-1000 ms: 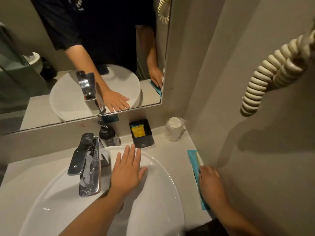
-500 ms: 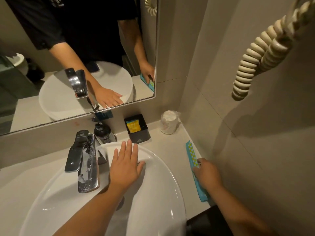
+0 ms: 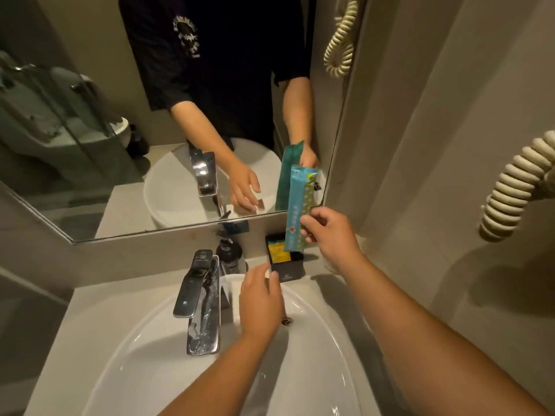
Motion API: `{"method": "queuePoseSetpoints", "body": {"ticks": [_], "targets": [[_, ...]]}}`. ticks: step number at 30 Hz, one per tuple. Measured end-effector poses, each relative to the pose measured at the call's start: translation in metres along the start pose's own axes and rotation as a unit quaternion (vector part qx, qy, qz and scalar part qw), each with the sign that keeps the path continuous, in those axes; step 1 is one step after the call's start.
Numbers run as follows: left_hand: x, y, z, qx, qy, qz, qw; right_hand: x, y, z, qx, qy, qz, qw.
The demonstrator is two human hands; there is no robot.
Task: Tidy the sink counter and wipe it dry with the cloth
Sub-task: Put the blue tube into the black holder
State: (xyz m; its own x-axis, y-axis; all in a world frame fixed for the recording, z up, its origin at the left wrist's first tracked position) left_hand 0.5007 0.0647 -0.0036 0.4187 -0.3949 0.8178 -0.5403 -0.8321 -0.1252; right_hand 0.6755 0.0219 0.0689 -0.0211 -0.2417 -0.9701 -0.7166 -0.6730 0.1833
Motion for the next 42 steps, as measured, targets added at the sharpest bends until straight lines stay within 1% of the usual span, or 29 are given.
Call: {"method": "queuePoseSetpoints", "body": {"ticks": [1,2,4,5,10,15,17,20,22,27,30,33,35,36,38,39,40,42], "targets": [[0.010,-0.009,-0.004,0.050,0.049,-0.041,0.997,0.005,-0.007,0.007,-0.008,0.009,0.000,1.000],[0.019,-0.020,-0.006,0.077,0.082,-0.067,0.991,0.010,-0.013,0.013,-0.015,0.015,0.000,1.000],[0.035,-0.043,-0.007,0.090,0.118,-0.087,0.985,0.021,-0.020,0.020,-0.020,0.025,-0.001,0.999],[0.040,-0.053,-0.007,0.087,0.118,-0.088,0.985,0.025,-0.023,0.022,-0.022,0.032,-0.002,0.999],[0.042,-0.082,0.001,0.050,0.050,-0.053,0.996,0.043,-0.033,0.027,-0.039,0.068,0.003,0.997],[0.023,-0.084,0.012,0.030,0.004,-0.055,0.998,0.060,-0.039,0.026,-0.050,0.138,0.009,0.989],[0.015,-0.083,0.016,0.027,-0.018,-0.062,0.998,0.067,-0.041,0.028,-0.055,0.187,0.008,0.981],[0.005,-0.082,0.021,0.020,-0.048,-0.078,0.996,0.076,-0.043,0.029,-0.041,0.280,0.022,0.959],[0.001,-0.083,0.023,0.012,-0.062,-0.080,0.995,0.079,-0.044,0.029,-0.033,0.300,0.031,0.953],[-0.003,-0.084,0.025,0.006,-0.066,-0.081,0.994,0.083,-0.043,0.028,-0.021,0.297,0.046,0.953],[0.001,-0.077,0.021,0.031,-0.035,-0.094,0.994,0.081,-0.039,0.024,-0.024,0.267,0.055,0.962],[0.010,-0.061,0.016,0.063,0.023,-0.091,0.994,0.075,-0.024,0.005,0.014,0.210,0.066,0.975],[0.012,-0.043,0.012,0.065,0.018,-0.080,0.994,0.075,0.001,-0.018,0.063,0.169,0.071,0.981],[0.011,-0.032,0.009,0.059,-0.015,-0.051,0.997,0.080,0.018,-0.034,0.098,0.177,0.071,0.977],[0.006,-0.009,0.007,0.009,-0.122,0.060,0.991,0.099,0.057,-0.067,0.164,0.242,0.078,0.953],[-0.001,0.002,0.010,-0.038,-0.185,0.122,0.974,0.113,0.077,-0.081,0.181,0.285,0.089,0.937],[-0.011,0.011,0.015,-0.098,-0.241,0.161,0.952,0.128,0.095,-0.093,0.188,0.333,0.102,0.918],[-0.035,0.022,0.024,-0.199,-0.327,0.179,0.906,0.157,0.126,-0.109,0.197,0.417,0.129,0.878]]}}
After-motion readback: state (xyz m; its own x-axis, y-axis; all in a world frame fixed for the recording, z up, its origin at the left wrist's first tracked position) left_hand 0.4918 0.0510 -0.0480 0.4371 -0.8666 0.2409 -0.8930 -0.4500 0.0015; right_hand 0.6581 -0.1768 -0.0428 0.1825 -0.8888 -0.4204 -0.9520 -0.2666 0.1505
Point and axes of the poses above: each hand's wrist, its own y-axis away from the middle knuckle, its own z-axis out of the palm, x = y × z, the point moved 5 cm from there along -y, towards the middle knuckle, and after that the axes turned 8 degrees about z, right-handed, at the moved point
